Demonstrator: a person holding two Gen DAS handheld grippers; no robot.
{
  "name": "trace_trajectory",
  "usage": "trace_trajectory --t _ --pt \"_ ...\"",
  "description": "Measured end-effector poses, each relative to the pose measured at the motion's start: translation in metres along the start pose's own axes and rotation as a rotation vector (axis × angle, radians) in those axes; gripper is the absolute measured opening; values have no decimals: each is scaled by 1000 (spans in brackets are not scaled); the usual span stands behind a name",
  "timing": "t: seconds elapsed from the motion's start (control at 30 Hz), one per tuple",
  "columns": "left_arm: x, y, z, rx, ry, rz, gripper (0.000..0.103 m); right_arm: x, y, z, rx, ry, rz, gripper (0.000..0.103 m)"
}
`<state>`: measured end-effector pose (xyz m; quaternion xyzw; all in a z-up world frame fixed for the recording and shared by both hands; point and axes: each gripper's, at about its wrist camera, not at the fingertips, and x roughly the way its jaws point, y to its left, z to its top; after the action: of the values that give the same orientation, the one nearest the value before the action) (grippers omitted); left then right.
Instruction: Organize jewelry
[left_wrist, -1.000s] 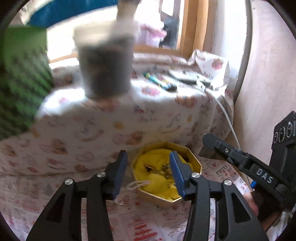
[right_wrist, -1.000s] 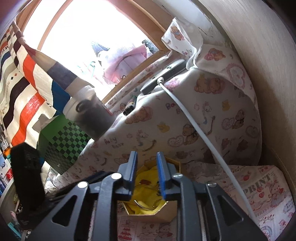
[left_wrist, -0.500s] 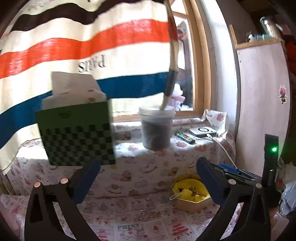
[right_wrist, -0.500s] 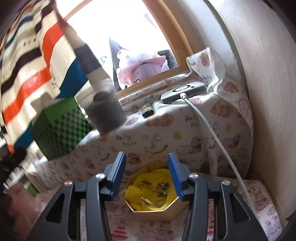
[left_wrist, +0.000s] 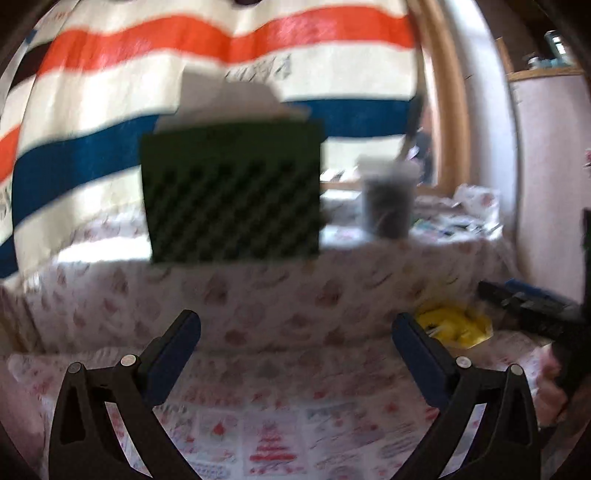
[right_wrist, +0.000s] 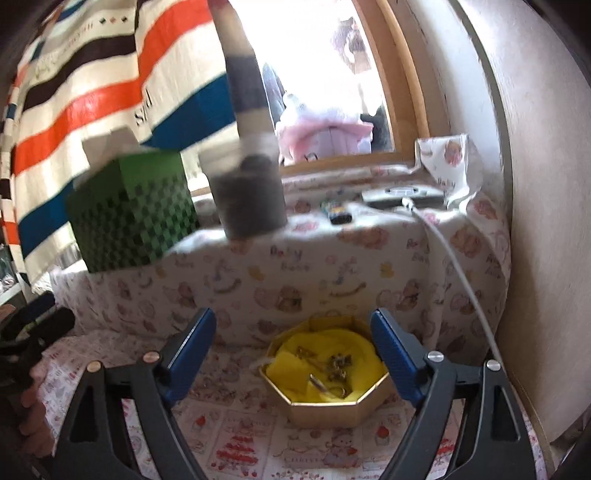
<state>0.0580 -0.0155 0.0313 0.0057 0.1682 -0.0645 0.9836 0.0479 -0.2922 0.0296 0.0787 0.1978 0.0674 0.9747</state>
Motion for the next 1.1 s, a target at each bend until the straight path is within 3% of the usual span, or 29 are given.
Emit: trace_trajectory --t 0.1,0.37,0.53,0.63,0.77,1.0,1.1 --pt "14 12 -8 -20 39 20 103 3 1 -3 17 2 -16 92" --pt "29 44 -16 -154 109 13 103 6 -4 -5 25 -2 -82 92" --pt "33 42 -19 -95 95 78 103 8 -7 -4 40 11 -86 93" --pt "38 43 -21 -100 127 48 103 8 -5 -4 38 22 -75 93" --pt "50 43 -26 -50 164 71 103 8 4 -6 -3 52 -55 93" --pt "61 36 -34 -22 199 51 103 2 20 -6 -30 94 33 92" --pt "60 41 -33 -53 186 88 103 2 32 -6 -70 148 40 91"
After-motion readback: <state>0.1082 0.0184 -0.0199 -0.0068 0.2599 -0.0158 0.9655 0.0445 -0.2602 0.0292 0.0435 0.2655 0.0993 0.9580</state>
